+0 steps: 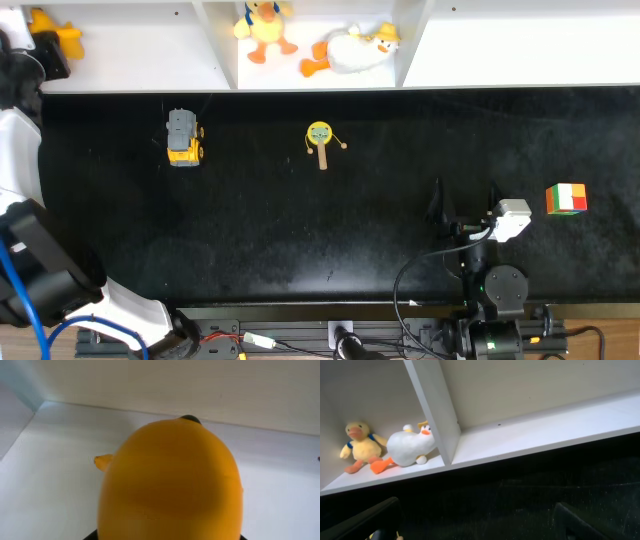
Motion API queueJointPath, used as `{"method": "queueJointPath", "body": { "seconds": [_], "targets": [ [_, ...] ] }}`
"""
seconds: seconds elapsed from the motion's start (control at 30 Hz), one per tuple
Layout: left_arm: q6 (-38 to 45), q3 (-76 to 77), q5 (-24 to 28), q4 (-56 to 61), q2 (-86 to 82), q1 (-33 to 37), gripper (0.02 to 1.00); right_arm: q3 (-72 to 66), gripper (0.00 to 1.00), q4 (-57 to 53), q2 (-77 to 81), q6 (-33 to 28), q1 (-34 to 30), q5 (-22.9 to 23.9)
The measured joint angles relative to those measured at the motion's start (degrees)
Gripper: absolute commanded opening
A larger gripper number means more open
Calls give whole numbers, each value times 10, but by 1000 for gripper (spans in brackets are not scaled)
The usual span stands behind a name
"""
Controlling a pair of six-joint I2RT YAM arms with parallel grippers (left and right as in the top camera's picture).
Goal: Store Toys
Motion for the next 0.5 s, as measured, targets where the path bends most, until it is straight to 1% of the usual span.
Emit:
{"method": "queueJointPath", "body": {
  "seconds": [0.5],
  "targets": [
    [0, 3, 5, 15, 27, -5, 279, 0, 996, 0, 0, 0, 0, 0]
  ]
}}
